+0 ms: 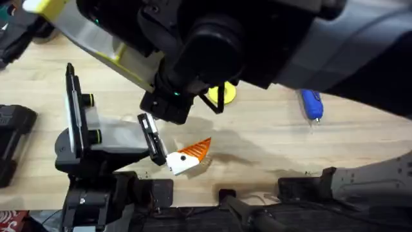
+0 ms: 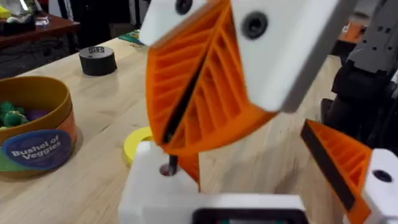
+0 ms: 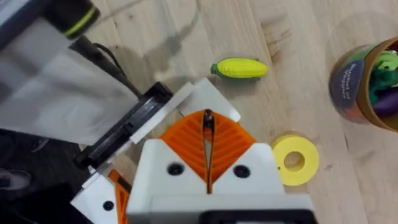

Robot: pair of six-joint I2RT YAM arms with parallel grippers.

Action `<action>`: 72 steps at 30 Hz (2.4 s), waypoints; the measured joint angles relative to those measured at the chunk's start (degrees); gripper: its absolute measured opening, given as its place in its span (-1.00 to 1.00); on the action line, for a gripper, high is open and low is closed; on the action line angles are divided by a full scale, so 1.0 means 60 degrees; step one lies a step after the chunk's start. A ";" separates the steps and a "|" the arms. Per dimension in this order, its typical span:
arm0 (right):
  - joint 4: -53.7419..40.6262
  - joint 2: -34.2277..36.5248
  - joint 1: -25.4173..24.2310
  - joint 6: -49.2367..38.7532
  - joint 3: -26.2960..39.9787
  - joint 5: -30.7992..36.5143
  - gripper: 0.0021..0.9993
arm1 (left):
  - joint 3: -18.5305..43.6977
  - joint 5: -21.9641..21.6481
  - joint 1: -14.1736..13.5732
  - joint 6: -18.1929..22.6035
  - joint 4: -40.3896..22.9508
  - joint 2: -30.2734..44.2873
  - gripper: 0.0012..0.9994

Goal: Pick up the gripper from the table and insert it into the empty holder that is missing its gripper. Then pick up a screw, insert it into the mounting hole, and use the screwdriver to tighten it. Finally, clean up the table by picking up the vegetable and placing it into the bucket.

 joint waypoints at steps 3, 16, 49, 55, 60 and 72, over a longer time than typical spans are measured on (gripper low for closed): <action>0.0036 0.0000 0.0000 0.0000 -0.0130 0.0001 -0.99 | -0.0001 0.0000 0.0000 -0.0002 0.0000 0.0000 0.97; 0.0139 0.0000 0.0000 0.0000 -0.0390 0.0000 -0.99 | -0.0003 0.0040 0.0000 -0.0004 -0.0011 0.0002 0.97; 0.0314 0.0000 0.0000 0.0000 -0.0405 0.0000 -0.99 | 0.0000 0.0036 0.0000 0.0000 -0.0011 0.0003 0.97; 0.0314 0.0000 0.0000 0.0004 -0.0408 0.0000 -0.33 | -0.0004 0.0036 0.0000 0.0000 -0.0011 0.0002 0.97; 0.0314 -0.0046 -0.0198 -0.0032 -0.0408 0.0365 0.95 | -0.0004 0.0033 0.0000 -0.0040 -0.0011 0.0003 0.97; 0.0381 -0.0122 -0.0233 -0.0035 -0.0408 0.0388 0.99 | -0.0004 0.0040 0.0000 -0.0029 -0.0011 0.0001 0.97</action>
